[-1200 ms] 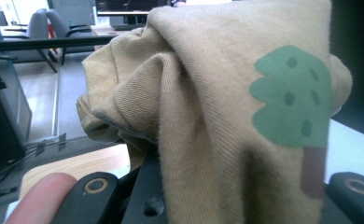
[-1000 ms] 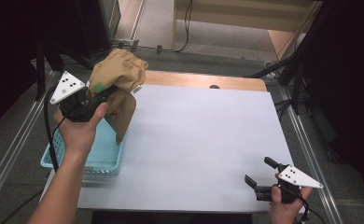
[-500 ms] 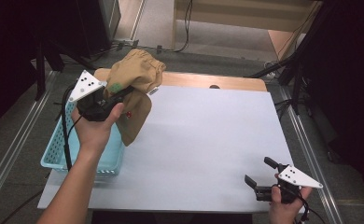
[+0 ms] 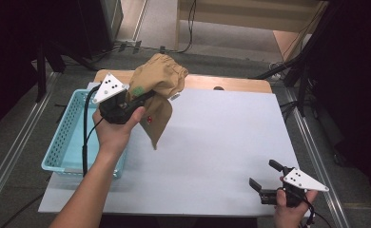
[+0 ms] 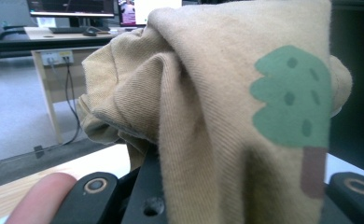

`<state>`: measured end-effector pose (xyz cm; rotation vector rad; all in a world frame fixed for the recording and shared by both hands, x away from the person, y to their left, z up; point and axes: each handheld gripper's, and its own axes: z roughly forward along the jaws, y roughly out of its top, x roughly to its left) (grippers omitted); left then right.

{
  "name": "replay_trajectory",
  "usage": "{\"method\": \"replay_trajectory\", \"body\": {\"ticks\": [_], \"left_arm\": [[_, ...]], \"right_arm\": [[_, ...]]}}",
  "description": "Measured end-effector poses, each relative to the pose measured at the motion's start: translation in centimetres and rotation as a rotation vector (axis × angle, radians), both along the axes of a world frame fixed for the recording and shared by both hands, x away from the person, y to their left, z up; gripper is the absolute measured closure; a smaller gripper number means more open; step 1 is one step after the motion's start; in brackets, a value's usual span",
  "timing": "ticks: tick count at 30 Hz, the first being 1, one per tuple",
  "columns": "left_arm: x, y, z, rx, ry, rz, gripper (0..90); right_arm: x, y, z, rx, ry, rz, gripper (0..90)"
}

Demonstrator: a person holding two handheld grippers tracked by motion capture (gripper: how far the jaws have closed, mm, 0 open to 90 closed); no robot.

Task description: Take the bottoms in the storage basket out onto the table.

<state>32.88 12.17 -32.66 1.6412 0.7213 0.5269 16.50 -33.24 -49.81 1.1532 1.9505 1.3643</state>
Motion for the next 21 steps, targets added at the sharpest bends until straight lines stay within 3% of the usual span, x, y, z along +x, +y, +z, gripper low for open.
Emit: {"method": "replay_trajectory", "body": {"ticks": [21], "left_arm": [[1.3,-5.5,-1.6,-0.028,0.049,-0.106,80.8]], "right_arm": [[0.2,0.0,-0.2,0.005,0.007,-0.005,0.0]]}}
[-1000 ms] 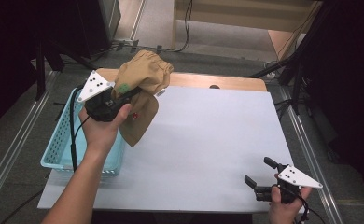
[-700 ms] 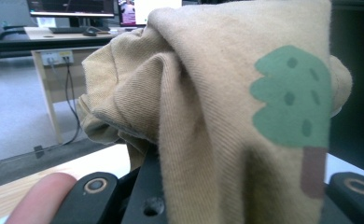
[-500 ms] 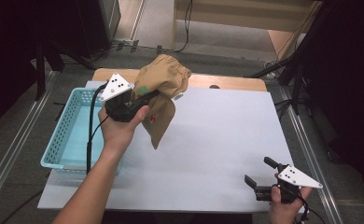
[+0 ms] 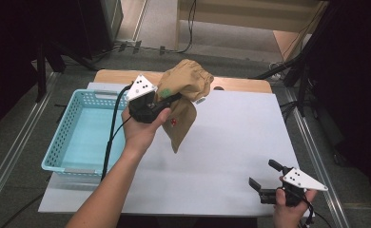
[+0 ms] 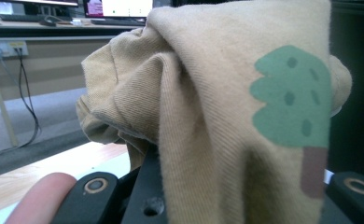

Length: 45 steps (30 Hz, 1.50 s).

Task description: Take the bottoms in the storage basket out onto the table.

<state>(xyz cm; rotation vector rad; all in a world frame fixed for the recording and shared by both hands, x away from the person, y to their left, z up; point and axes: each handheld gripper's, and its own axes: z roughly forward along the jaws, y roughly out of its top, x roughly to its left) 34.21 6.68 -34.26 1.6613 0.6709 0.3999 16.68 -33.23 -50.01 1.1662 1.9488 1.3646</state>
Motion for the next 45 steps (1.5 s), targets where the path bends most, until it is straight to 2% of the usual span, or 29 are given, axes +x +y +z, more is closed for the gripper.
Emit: {"method": "replay_trajectory", "body": {"ticks": [4,9,15,26,34,45], "left_arm": [[0.2,-0.5,-0.4,0.006,0.008,-0.008,80.8],[0.7,-1.4,-2.0,0.016,0.047,-0.013,80.8],[1.2,-2.3,-3.1,0.028,0.077,-0.018,80.8],[1.8,-4.1,-5.0,0.044,0.11,-0.036,80.8],[2.2,-5.7,-7.5,0.069,0.161,-0.053,80.7],[2.9,-6.5,-10.6,0.107,0.229,-0.054,80.6]], "right_arm": [[0.0,0.1,0.0,-0.006,0.001,0.001,0.0],[-0.1,0.0,0.0,-0.008,-0.007,0.003,0.0],[-0.1,-0.1,0.0,-0.004,-0.003,0.0,0.0],[0.1,0.0,-0.1,-0.01,-0.001,0.008,0.0],[0.0,-0.1,-0.1,-0.008,-0.001,0.005,0.0],[0.0,-0.1,-0.1,-0.01,0.001,0.006,0.0]]}}
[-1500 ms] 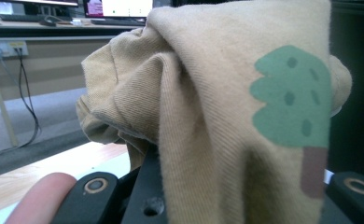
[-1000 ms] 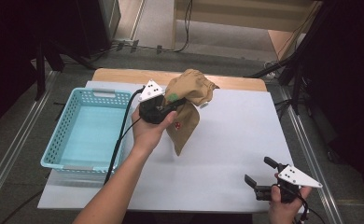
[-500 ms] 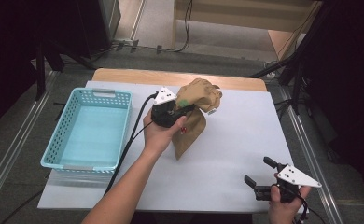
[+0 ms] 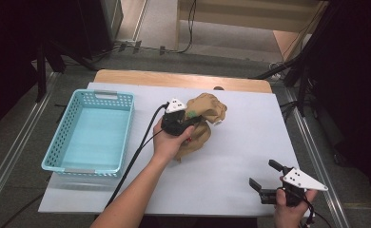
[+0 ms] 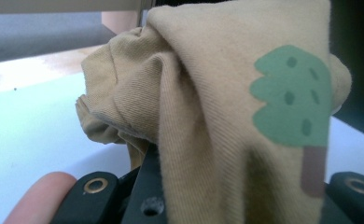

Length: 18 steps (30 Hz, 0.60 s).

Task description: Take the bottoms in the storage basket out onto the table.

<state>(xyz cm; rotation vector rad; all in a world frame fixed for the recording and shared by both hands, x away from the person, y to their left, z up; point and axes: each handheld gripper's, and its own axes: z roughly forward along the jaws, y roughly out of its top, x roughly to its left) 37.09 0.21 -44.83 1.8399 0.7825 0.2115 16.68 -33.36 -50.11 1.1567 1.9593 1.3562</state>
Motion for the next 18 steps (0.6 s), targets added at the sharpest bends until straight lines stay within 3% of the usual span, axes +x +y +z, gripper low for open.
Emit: {"method": "replay_trajectory", "body": {"ticks": [18], "left_arm": [[0.3,-1.3,-2.9,0.093,0.082,-0.033,79.6]], "right_arm": [[0.1,0.2,-0.1,-0.007,0.001,0.01,0.0]]}}
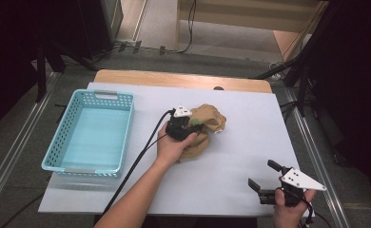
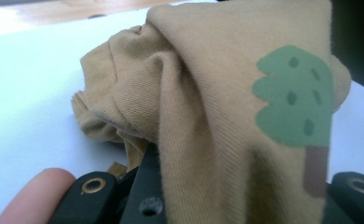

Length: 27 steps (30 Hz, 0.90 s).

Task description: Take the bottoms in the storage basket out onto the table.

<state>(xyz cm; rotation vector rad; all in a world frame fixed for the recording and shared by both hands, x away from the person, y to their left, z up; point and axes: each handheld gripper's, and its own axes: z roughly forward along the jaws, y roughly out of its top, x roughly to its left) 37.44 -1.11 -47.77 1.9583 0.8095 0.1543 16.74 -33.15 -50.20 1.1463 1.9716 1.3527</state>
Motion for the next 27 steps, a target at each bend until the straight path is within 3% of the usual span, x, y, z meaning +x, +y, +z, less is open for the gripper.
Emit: {"method": "replay_trajectory", "body": {"ticks": [10,18,27], "left_arm": [[0.1,-0.5,-1.0,0.042,0.047,-0.022,76.1],[0.1,-0.6,-1.3,0.058,0.06,-0.035,69.9],[-0.2,-0.5,-0.7,0.073,0.047,-0.02,43.7]], "right_arm": [[0.1,0.2,-0.1,-0.002,0.004,0.003,0.0],[0.1,0.2,-0.1,-0.003,0.006,0.004,0.0],[0.1,0.1,-0.1,-0.002,0.007,0.003,0.0]]}}
